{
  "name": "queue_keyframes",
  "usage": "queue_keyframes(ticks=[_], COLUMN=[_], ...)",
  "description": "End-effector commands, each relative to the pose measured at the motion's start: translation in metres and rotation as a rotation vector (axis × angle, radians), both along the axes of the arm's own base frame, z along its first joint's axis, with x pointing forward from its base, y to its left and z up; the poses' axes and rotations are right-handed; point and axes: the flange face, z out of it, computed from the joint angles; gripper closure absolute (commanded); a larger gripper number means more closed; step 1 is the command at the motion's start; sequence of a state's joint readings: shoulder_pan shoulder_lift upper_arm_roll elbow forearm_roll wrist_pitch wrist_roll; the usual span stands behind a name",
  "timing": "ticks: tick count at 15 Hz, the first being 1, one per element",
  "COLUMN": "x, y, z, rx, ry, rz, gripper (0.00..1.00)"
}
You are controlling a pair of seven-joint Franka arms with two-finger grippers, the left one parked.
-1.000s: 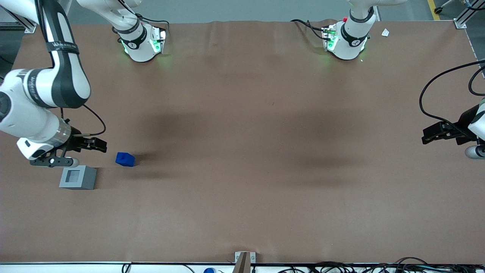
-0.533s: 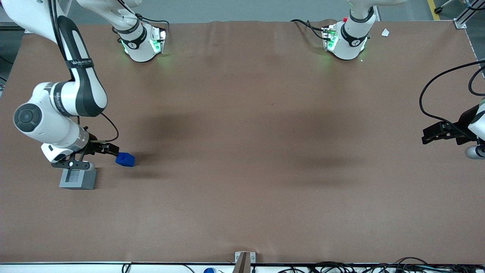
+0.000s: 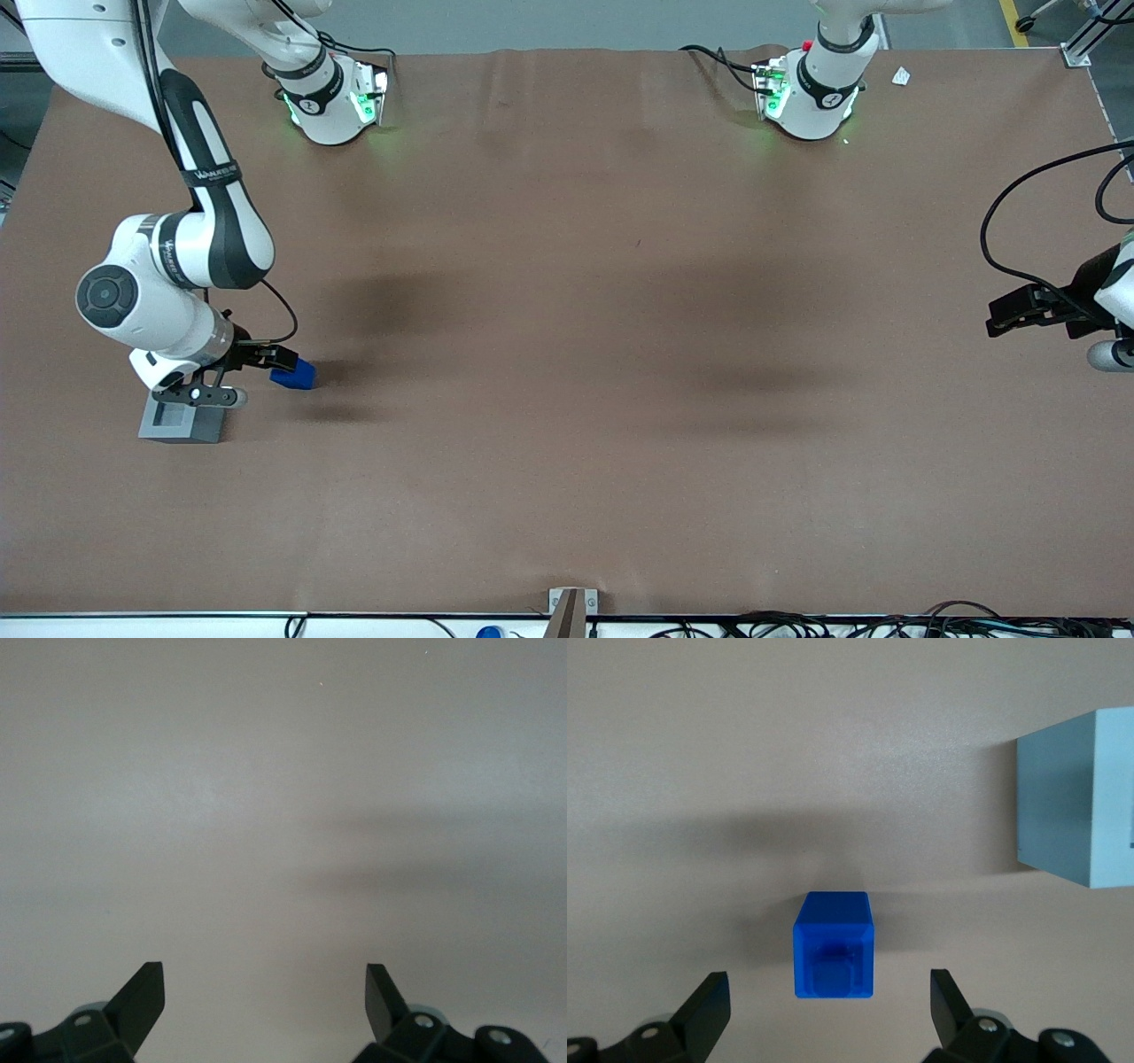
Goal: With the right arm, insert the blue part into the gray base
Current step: 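Lower the right gripper and close it on the blue block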
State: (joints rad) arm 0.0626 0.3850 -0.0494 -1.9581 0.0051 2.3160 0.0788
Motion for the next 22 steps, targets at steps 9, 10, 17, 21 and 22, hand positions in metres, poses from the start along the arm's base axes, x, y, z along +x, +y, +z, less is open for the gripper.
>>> queue_keyframes(ticks=[9,10,17,21,22], x=[-0.002,-0.003,-0.004,-0.006,-0.007], y=[0.000,-0.001,0.000,0.003,0.002], z=[-0.035,-0.039,-0.052,-0.058,-0.059], rx=[0.001,0.000,0.016,0.015,0.015], ry=[0.017,0.022,0.032,0.043,0.045], rz=[-0.022,-0.023,-0.041,-0.037,-0.038], gripper=[0.09,0.10,0.20,0.30,0.35])
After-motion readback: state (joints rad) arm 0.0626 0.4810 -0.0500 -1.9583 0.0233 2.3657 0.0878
